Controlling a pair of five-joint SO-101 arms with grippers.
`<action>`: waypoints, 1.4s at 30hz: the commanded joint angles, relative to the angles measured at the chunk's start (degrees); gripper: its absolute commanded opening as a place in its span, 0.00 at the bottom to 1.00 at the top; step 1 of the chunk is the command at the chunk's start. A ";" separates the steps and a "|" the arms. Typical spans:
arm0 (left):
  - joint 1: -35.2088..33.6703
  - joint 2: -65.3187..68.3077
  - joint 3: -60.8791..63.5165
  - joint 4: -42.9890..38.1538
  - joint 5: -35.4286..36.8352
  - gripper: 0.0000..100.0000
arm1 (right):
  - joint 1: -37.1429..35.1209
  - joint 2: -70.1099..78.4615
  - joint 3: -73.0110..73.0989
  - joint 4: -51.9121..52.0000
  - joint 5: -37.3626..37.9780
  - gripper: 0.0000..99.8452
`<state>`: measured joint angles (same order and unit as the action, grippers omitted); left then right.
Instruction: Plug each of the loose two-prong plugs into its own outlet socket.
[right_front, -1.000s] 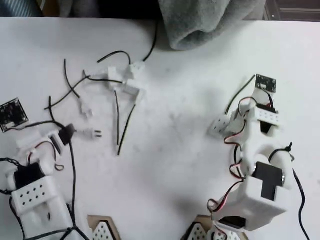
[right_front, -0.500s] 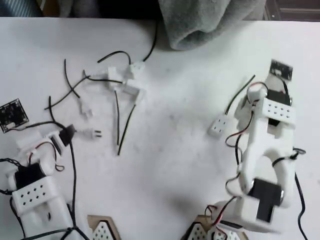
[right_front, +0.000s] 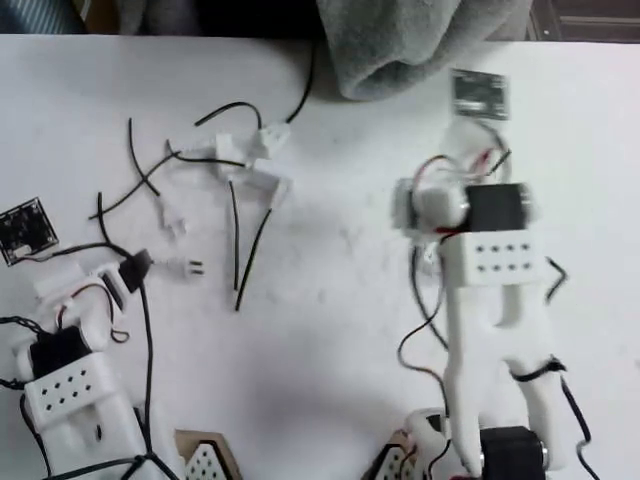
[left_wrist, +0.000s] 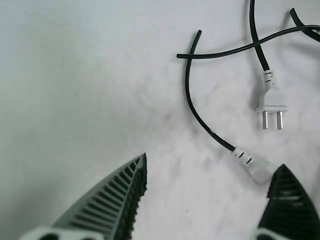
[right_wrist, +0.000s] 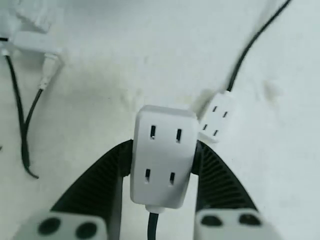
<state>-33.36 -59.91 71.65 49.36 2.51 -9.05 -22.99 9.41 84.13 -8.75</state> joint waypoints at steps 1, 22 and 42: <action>-0.31 -0.31 -0.26 -1.14 0.26 0.37 | -7.16 -2.15 -2.46 -1.27 -7.21 0.05; 2.15 -0.31 1.58 -3.25 0.26 0.37 | -15.78 0.13 38.24 -39.16 -34.64 0.13; 2.51 -0.31 1.76 -2.99 -1.58 0.37 | -15.69 31.60 -4.04 -9.27 -33.05 0.39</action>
<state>-31.60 -59.91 73.58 47.16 1.45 -24.97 12.26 11.69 69.80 -41.63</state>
